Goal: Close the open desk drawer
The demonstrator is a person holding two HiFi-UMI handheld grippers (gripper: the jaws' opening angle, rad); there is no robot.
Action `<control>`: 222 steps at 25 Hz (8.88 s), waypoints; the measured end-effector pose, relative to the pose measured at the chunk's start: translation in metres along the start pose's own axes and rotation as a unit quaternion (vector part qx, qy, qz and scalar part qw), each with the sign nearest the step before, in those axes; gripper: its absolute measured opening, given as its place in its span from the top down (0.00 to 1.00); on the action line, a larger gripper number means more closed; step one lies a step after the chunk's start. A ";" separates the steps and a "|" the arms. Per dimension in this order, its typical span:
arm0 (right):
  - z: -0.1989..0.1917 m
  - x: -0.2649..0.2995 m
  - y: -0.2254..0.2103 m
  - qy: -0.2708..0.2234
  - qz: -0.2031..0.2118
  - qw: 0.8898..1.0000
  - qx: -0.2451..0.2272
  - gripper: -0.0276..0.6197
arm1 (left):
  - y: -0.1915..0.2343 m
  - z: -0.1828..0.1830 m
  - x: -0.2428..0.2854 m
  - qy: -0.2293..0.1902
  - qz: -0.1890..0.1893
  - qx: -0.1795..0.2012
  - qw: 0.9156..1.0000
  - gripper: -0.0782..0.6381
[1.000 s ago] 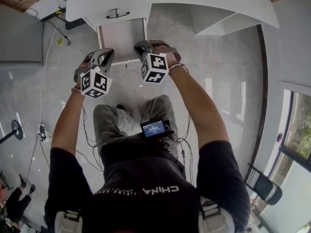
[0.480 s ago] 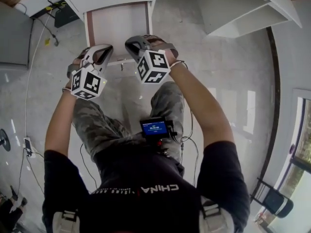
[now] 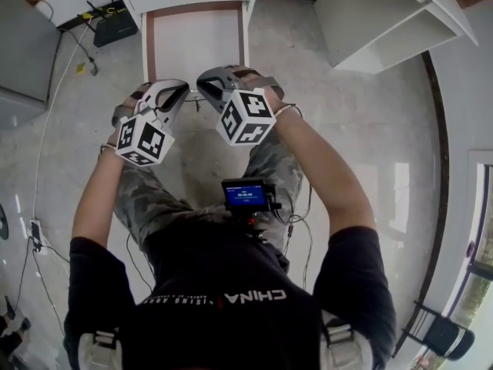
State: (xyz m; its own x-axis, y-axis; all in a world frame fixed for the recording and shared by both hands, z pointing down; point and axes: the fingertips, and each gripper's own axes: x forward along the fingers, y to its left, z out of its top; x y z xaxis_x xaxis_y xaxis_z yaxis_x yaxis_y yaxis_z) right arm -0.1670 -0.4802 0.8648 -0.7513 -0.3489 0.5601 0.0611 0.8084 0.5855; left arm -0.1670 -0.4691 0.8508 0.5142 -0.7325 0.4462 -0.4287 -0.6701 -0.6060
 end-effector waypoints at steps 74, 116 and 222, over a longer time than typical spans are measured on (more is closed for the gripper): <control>-0.054 0.018 0.009 0.051 -0.028 0.998 -0.003 0.83 | -0.015 -0.063 0.026 0.104 -0.028 0.060 0.992 0.73; -0.082 0.082 -0.033 0.097 -0.037 0.995 -0.010 0.86 | 0.035 -0.102 0.077 0.133 0.017 0.025 0.991 0.78; 0.290 -0.336 -0.299 0.117 -0.003 0.970 0.211 0.93 | 0.330 0.323 -0.279 0.130 -0.028 -0.199 0.971 0.87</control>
State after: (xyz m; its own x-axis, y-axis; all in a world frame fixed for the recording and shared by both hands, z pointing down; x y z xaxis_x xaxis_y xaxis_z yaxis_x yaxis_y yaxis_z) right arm -0.1236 -0.4678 0.3317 -0.5773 -0.4132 0.7042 -0.2546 0.9106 0.3256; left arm -0.2118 -0.4466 0.3135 0.3616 -0.6642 0.6543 -0.6858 -0.6649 -0.2959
